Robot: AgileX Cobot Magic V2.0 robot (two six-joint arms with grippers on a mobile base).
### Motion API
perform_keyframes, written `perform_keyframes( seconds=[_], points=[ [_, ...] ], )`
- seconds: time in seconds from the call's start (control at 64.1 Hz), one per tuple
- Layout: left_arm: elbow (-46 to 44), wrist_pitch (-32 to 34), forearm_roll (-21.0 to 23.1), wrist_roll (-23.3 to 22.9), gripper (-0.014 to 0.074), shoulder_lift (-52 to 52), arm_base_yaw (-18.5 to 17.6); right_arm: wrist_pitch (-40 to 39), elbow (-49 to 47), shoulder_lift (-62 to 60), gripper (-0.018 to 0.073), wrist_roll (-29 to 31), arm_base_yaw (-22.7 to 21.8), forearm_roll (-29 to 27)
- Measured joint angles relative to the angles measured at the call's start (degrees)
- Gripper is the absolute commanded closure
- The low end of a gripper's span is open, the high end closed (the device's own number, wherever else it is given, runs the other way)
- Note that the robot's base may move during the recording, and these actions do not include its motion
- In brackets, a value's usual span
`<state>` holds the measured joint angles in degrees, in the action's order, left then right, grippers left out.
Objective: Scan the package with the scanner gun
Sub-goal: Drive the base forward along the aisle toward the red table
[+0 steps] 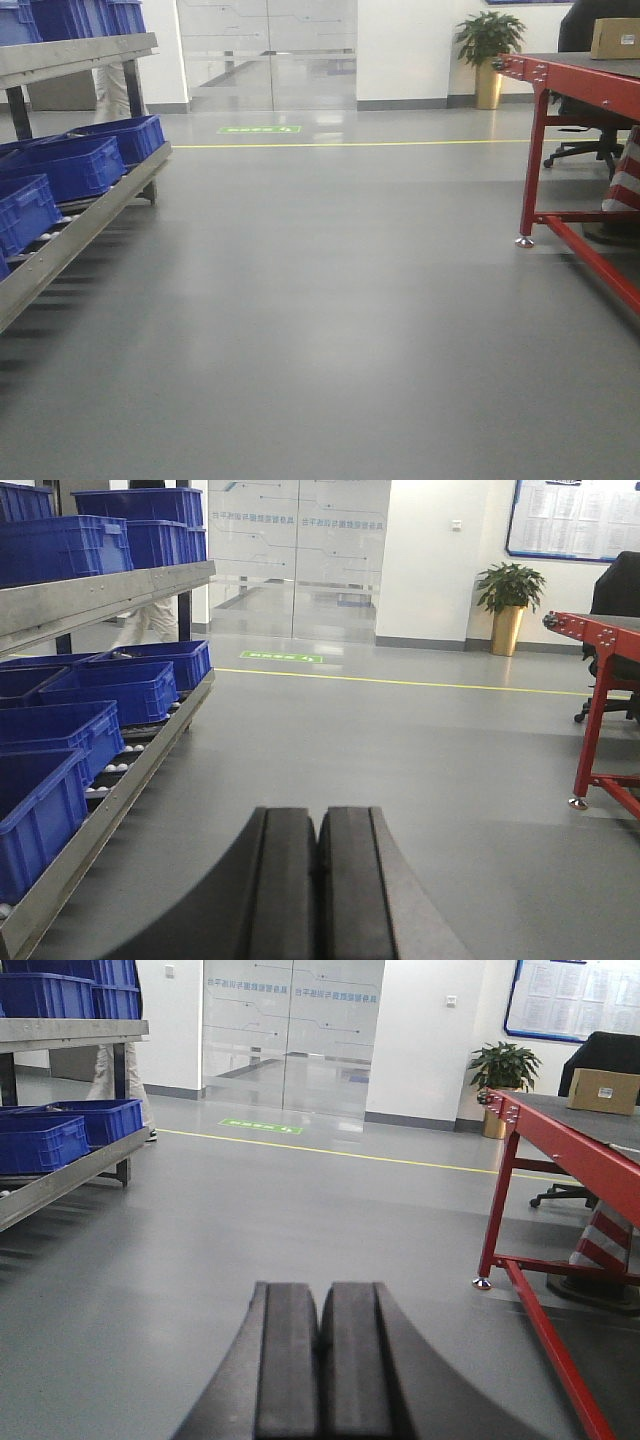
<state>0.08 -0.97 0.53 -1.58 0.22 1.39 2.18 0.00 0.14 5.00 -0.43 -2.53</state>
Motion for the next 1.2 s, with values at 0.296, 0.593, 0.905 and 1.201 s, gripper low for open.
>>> perform_keyframes(
  seconds=[0.296,0.593,0.905,1.201],
  points=[
    [0.0,0.0,0.0,0.0,0.0708,0.0,0.0,0.0,0.0,0.0,0.0728,0.0,0.0,0.0],
    [0.0,0.0,0.0,0.0,0.0708,0.0,0.0,0.0,0.0,0.0,0.0728,0.0,0.0,0.0],
    [0.0,0.0,0.0,0.0,0.0708,0.0,0.0,0.0,0.0,0.0,0.0728,0.0,0.0,0.0],
    [0.0,0.0,0.0,0.0,0.0708,0.0,0.0,0.0,0.0,0.0,0.0728,0.0,0.0,0.0]
  ],
)
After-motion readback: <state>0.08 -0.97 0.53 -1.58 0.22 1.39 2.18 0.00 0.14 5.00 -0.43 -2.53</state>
